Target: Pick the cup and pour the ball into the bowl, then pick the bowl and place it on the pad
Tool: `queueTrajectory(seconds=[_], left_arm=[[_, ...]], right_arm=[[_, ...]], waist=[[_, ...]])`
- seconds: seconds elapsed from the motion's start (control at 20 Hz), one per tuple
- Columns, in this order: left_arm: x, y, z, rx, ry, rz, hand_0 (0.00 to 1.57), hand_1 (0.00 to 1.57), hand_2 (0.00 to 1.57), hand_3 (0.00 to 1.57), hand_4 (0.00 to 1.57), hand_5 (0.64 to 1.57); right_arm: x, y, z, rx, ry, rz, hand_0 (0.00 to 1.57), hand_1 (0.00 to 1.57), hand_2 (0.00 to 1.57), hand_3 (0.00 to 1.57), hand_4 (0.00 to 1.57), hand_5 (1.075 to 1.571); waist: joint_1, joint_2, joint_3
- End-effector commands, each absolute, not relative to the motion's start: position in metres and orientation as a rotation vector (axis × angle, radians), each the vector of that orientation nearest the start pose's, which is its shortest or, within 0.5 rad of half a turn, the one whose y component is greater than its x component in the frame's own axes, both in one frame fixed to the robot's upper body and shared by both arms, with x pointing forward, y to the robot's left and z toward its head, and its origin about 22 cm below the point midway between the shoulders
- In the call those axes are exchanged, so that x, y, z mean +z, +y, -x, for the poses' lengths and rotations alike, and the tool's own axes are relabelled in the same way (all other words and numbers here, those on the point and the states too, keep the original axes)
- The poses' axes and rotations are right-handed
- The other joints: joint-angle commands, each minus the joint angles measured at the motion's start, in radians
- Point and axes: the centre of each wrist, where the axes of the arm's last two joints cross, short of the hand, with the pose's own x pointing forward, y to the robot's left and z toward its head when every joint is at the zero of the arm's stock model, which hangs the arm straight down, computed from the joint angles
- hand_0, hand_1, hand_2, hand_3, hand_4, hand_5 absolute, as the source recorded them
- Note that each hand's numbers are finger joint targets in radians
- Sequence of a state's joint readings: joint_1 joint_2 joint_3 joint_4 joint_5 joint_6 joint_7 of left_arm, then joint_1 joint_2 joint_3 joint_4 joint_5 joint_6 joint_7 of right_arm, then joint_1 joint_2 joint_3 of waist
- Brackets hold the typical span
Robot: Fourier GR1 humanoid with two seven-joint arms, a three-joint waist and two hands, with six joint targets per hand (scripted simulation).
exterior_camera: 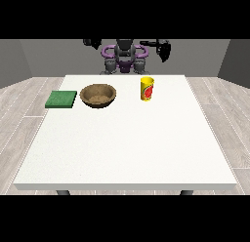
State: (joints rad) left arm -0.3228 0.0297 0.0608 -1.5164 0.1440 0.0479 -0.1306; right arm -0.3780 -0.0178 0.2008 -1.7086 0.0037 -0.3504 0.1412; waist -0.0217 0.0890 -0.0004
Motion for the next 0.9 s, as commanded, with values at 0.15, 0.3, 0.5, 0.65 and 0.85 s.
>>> queueTrajectory(seconds=[0.15, 0.3, 0.5, 0.65, 0.85], left_arm=[[0.025, 0.208, -0.301, 0.030, -1.984, 0.113, 0.00, 0.00, 0.00, 0.00, 0.00, 1.541], [0.009, 0.235, -0.298, 0.035, -1.971, 0.121, 0.00, 0.00, 0.00, 0.00, 0.00, 1.536], [-0.017, 0.234, -0.302, 0.030, -1.982, 0.059, 0.00, 0.00, 0.00, 0.00, 0.00, 1.533], [-0.030, 0.221, -0.308, 0.018, -1.997, 0.056, 0.00, 0.00, 0.00, 0.00, 0.00, 1.535], [-0.034, 0.237, -0.324, 0.023, -1.980, 0.051, 0.00, 0.00, 0.00, 0.00, 0.00, 1.537]], right_arm=[[0.141, -0.197, -0.319, -0.008, -1.950, 0.047, 0.00, 0.00, 0.37, 0.65, 0.68, 1.568], [0.116, -0.207, -0.319, -0.020, -1.946, 0.127, 0.00, 0.00, 0.42, 0.64, 0.67, 1.567], [0.149, -0.226, -0.335, -0.006, -1.958, 0.121, 0.00, 0.00, 0.36, 0.55, 0.66, 1.564], [0.138, -0.219, -0.344, -0.008, -1.981, 0.116, 0.00, 0.00, 0.43, 0.61, 0.65, 1.565], [0.148, -0.220, -0.352, 0.001, -1.985, 0.142, 0.00, 0.00, 0.40, 0.60, 0.66, 1.565]], waist=[[0.007, 0.101, 0.0000], [0.024, 0.113, -0.0001], [0.002, 0.114, -0.0003], [0.015, 0.130, -0.0001], [-0.001, 0.134, -0.0002]])
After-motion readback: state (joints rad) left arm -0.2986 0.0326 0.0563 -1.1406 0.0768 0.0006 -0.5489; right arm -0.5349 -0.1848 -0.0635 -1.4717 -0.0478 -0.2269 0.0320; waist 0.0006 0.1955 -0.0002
